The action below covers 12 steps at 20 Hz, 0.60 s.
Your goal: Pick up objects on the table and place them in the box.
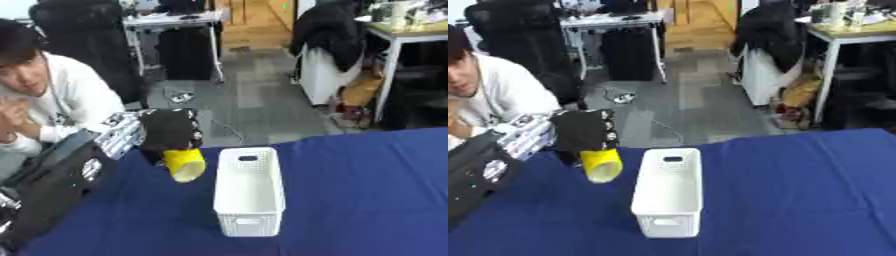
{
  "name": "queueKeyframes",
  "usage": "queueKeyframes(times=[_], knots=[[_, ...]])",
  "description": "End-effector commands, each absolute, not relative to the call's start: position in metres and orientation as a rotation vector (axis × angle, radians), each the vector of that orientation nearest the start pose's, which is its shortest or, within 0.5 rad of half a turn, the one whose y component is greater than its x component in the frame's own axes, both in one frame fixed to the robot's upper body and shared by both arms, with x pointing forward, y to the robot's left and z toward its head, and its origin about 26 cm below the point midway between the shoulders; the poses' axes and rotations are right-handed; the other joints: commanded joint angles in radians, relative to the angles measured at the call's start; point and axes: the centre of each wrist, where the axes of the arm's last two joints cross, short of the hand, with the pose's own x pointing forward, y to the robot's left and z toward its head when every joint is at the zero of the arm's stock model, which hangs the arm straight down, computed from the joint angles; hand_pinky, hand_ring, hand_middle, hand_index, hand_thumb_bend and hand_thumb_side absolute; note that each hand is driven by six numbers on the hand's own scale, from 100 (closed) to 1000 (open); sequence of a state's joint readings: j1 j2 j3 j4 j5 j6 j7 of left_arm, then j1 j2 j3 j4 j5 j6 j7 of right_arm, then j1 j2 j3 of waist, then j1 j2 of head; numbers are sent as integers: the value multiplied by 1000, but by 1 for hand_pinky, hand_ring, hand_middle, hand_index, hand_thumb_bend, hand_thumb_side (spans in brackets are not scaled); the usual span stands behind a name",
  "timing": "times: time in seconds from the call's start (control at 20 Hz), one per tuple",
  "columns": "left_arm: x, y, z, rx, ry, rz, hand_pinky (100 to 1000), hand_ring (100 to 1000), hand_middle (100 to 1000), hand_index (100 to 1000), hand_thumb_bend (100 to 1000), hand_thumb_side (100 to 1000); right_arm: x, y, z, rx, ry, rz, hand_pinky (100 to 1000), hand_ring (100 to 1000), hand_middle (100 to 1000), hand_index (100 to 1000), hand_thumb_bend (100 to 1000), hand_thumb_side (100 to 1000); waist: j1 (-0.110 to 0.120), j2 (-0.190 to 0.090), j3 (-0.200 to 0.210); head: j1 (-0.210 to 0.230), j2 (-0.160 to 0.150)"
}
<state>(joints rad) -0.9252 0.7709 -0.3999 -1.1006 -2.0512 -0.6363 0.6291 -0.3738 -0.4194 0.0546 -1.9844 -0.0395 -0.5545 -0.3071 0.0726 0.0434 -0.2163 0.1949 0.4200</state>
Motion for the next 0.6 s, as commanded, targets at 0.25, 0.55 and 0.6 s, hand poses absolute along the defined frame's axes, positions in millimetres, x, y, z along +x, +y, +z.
queueKeyframes(times=[0.25,0.55,0.6], knots=[[454,304,262,-909,1321,1937,380,162,100,254,449,600,304,-254,229,42,3342,-196,100,218,215,359,139,792,-5,-18,-10,-3,-9],[463,262,243,-807,1352,1906,361,154,100,259,404,609,305,-248,232,-16,3336,-193,100,218,215,359,140,791,-5,-19,-34,37,1],[464,257,241,-794,1352,1904,357,153,100,260,393,614,305,-247,233,-25,3334,-192,100,218,215,359,140,791,-5,-19,-37,43,2]])
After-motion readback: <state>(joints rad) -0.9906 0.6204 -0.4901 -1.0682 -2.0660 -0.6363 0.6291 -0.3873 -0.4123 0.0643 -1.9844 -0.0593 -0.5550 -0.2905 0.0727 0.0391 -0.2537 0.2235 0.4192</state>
